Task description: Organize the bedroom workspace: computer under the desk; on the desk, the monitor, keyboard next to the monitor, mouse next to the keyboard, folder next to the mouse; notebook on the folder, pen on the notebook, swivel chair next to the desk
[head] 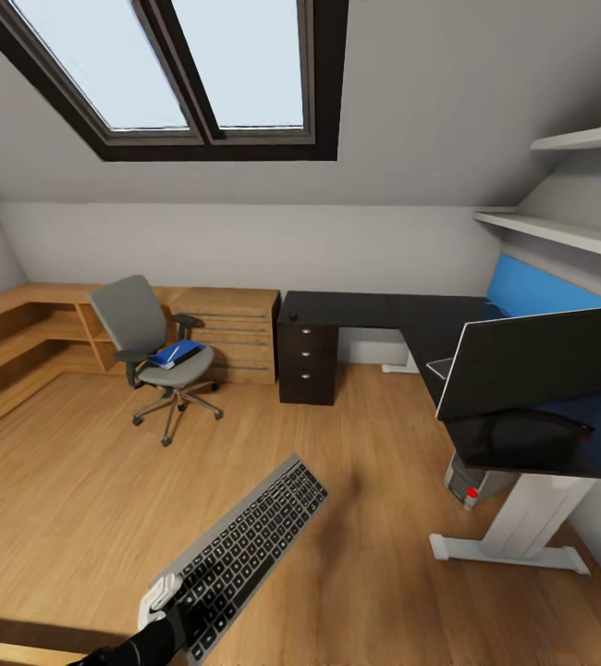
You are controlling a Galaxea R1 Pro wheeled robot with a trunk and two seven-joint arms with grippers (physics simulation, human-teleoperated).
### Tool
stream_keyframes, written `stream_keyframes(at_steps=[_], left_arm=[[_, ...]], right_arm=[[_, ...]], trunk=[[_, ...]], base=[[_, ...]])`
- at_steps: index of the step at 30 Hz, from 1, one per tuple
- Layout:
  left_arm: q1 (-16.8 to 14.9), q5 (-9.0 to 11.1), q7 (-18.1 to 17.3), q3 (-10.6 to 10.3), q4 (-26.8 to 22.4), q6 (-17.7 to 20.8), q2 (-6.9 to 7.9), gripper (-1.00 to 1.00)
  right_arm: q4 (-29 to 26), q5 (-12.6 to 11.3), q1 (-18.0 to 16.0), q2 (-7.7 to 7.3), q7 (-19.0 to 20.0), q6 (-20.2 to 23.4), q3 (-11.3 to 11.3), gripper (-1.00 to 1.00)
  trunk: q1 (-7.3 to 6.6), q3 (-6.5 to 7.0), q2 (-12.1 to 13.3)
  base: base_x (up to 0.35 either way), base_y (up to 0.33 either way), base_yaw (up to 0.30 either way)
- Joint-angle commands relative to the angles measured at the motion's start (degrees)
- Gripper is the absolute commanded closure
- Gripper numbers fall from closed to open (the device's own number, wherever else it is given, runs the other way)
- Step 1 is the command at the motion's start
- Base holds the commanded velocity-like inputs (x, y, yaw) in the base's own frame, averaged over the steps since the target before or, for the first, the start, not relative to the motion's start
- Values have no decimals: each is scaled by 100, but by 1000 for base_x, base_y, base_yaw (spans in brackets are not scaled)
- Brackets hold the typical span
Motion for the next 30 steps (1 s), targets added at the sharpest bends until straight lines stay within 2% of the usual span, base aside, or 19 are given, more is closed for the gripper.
stream_keyframes(at_steps=[1, 3, 6, 9, 14, 15, 17, 21, 23, 25, 27, 30], left_arm=[[-5, 41, 1, -7, -2, 22, 46, 100], [-5, 40, 2, -10, -2, 27, 111, 100], [-5, 38, 2, -15, -5, 31, 293, 100], [-5, 32, 4, -26, -37, 44, 549, 100], [-5, 36, -1, -32, -208, 72, 836, 100], [-5, 39, -2, -33, -317, 86, 930, 100], [-5, 43, -3, -33, -427, 103, 1006, 100], [-5, 55, -4, -34, -712, 251, 1128, 100], [-5, 61, -4, -32, -822, 507, 1154, 100], [-5, 68, -6, -26, -872, 746, 1165, 100], [-5, 79, -19, 41, -920, 1169, 1174, 100], [-5, 81, -58, 293, -996, 1790, 1179, 100]], right_arm=[[6, -19, -6, 3, -28, -14, 47, -100], [6, -19, -4, 4, -29, -14, 46, -100], [6, -19, -2, 3, -31, -14, 45, -100], [1, -19, -5, 2, -33, -15, 39, -100], [-2, -19, -5, 2, -33, -15, 25, -100], [-2, -19, -6, 2, -34, -15, -5, -100], [-3, -19, -6, 3, -35, -13, -65, -100], [-5, -19, -6, 12, -41, -8, -434, -100], [-8, -19, -5, 23, -41, 12, -673, -100], [-10, -19, -6, 28, -42, 31, -791, -100], [-35, -16, -6, 32, -48, 86, -894, -100], [-159, -16, -6, 24, -55, 247, -975, -100]], trunk=[[2, -12, -11], [2, -12, -11], [2, -12, -11], [2, -12, -11], [2, -12, -11], [2, -12, -11], [2, -12, -11], [2, -12, -11], [2, -12, -11], [2, -12, -11], [2, -12, -11], [2, -12, -11]], base=[[-45, 0, 0], [-32, 0, 0], [-15, 0, 0], [-6, 0, 0], [-2, 0, 0], [0, 0, 0], [0, 0, 0], [0, 0, 0], [0, 0, 0], [0, 0, 0], [0, 0, 0], [0, 0, 0]])
